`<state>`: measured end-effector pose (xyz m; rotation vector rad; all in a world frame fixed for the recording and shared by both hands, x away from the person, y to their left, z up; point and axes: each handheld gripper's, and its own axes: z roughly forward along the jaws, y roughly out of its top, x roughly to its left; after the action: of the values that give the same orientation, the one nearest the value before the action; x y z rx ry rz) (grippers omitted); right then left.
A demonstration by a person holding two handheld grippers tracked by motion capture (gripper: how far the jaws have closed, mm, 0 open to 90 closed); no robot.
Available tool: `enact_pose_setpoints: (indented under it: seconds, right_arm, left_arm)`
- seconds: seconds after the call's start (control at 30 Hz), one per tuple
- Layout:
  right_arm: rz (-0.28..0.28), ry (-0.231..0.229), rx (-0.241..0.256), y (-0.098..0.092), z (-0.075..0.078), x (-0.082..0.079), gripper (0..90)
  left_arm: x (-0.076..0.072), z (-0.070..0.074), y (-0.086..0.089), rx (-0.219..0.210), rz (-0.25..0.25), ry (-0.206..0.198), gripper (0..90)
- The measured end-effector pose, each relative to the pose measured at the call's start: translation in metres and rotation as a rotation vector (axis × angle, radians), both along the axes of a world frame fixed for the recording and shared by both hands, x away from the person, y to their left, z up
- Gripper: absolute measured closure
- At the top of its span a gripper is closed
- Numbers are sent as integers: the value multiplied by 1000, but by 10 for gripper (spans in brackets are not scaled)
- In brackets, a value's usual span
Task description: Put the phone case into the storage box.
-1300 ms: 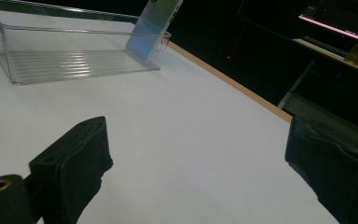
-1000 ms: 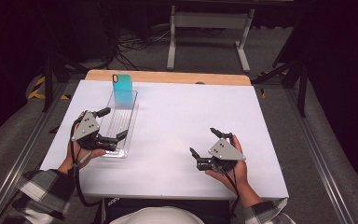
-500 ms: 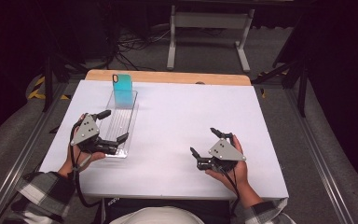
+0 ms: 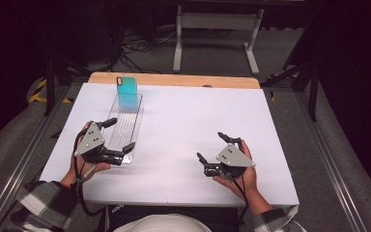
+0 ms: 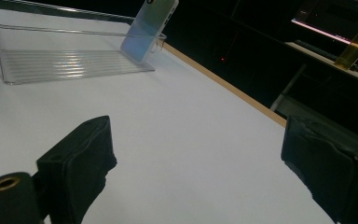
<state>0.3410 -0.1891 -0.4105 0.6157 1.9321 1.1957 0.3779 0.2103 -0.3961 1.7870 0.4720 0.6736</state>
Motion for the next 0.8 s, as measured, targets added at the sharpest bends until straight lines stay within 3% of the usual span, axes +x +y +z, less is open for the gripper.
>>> enact_pose_setpoints:
  seconds: [0.4, 0.8]
  right_arm:
    - [1, -3, -3, -1, 1, 0, 96]
    - [14, 4, -1, -1, 2, -1, 93]
  left_arm:
    - [-6, 0, -6, -23, -17, -3, 41]
    - [-15, -6, -14, -11, -32, 1, 49]
